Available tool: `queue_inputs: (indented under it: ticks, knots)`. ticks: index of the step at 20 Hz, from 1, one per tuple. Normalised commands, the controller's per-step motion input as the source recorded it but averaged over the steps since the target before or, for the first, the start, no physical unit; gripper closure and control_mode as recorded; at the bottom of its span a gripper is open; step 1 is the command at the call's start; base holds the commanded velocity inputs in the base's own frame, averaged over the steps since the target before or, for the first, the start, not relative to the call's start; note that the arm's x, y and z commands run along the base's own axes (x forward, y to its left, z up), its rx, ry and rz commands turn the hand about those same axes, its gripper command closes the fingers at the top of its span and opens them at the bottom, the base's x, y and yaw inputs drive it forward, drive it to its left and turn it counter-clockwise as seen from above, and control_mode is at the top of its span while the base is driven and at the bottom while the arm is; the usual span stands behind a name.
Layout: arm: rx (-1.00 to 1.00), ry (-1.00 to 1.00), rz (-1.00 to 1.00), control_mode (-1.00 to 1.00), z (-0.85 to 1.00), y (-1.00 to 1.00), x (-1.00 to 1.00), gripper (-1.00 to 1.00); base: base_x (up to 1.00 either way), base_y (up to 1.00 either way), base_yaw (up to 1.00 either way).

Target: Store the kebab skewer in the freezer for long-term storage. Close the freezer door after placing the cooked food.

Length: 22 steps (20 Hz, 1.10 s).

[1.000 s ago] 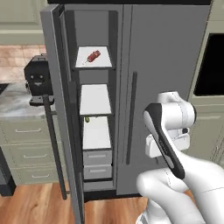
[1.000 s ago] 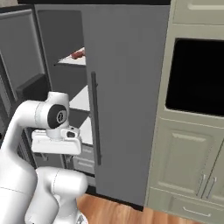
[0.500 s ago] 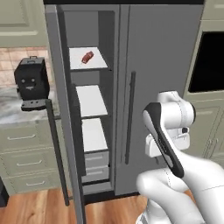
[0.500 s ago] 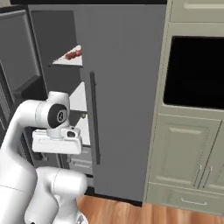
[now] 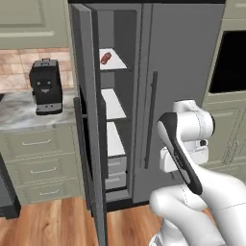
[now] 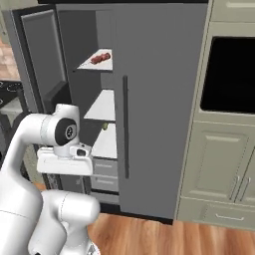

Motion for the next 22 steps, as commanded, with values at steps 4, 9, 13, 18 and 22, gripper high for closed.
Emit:
queue_inputs:
  ticks: [4,9,13,18,22]
  knots:
    - [0.0,0.0,0.0,1.0,0.0,0.0,0.0,-1.0,-0.36,0.51,-0.04]
    - [0.0,0.0,0.0,1.0,0.0,0.0,0.0,-1.0,-0.12,0.32,-0.1]
    - [0.0,0.0,0.0,1.0,0.0,0.0,0.0,-1.0,0.0,0.27,-0.1]
    - [0.0,0.0,0.0,1.0,0.0,0.0,0.0,-1.0,0.0,0.39,-0.11]
    - [0.0,0.0,0.0,1.0,0.0,0.0,0.0,-1.0,0.0,0.47,-0.09]
